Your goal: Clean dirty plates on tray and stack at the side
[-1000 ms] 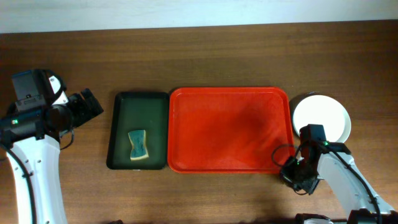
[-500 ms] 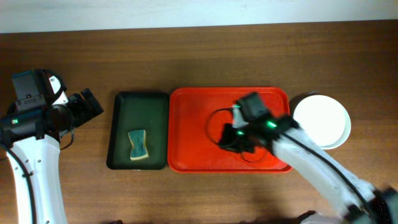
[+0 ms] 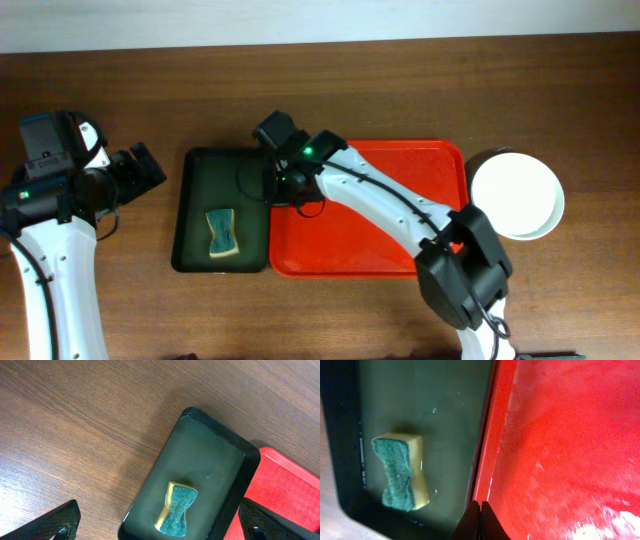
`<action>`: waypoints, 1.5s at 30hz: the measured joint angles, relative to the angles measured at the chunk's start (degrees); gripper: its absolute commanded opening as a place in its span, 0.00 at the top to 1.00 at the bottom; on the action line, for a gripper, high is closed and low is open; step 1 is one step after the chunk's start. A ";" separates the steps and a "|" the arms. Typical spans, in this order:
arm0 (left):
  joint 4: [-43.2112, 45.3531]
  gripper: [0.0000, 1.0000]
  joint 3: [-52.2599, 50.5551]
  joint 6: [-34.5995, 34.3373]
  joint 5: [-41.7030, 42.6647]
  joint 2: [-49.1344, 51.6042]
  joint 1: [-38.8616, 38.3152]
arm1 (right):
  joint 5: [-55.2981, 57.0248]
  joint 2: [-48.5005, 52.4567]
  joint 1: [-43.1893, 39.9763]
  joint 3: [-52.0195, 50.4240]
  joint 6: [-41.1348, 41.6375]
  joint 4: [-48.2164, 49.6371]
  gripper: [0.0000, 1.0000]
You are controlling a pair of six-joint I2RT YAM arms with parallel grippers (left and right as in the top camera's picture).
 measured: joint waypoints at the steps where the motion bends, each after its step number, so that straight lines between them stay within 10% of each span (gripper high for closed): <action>1: 0.02 0.01 0.00 0.00 -0.02 0.00 -0.02 | 0.70 0.63 0.57 0.00 -0.33 0.50 0.96; 21: 0.02 0.01 0.00 0.00 -0.02 0.00 -0.02 | 8.90 4.11 13.33 0.02 -2.36 0.09 0.96; 45: 0.02 0.01 0.00 0.00 -0.02 0.00 -0.02 | 3.39 4.98 4.85 11.85 -6.97 -16.55 0.81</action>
